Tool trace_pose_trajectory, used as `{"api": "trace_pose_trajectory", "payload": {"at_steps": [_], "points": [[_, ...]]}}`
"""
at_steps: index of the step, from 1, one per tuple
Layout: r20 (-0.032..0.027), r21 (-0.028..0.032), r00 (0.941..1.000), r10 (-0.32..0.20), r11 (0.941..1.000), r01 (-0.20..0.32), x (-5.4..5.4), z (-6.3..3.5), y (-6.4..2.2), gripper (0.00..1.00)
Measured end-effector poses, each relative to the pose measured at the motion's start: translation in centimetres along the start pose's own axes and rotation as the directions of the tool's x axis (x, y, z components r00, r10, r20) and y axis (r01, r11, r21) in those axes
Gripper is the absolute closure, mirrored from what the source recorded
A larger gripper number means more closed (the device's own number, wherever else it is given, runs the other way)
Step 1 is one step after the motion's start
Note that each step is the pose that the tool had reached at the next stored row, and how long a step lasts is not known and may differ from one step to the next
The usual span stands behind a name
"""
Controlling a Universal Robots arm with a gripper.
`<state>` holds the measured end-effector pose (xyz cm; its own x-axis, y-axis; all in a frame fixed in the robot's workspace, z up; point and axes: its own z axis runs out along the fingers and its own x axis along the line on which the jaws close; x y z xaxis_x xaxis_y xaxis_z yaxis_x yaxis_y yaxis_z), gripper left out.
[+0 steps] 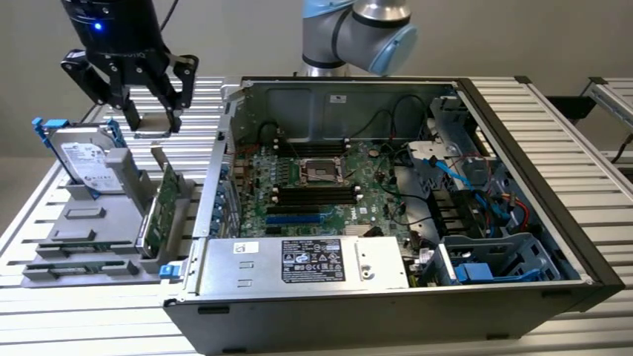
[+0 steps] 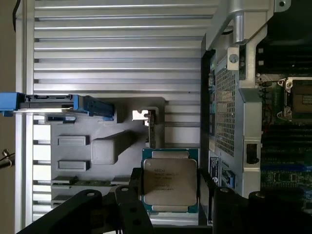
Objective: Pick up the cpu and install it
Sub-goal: 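Pick up the cpu and move it towards the insertion slot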
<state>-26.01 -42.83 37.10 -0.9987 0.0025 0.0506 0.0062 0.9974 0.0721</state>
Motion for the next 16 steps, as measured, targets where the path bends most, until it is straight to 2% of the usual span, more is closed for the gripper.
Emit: {"api": "trace_pose_trajectory", "payload": {"at_steps": [10,16], "points": [[0.0002,0.0001,1.0,0.0,1.0,0.0,-3.1,-0.43,1.11,0.45],[0.0003,0.0,1.0,0.0,1.0,0.0,-5.5,-0.61,1.53,0.45]]}}
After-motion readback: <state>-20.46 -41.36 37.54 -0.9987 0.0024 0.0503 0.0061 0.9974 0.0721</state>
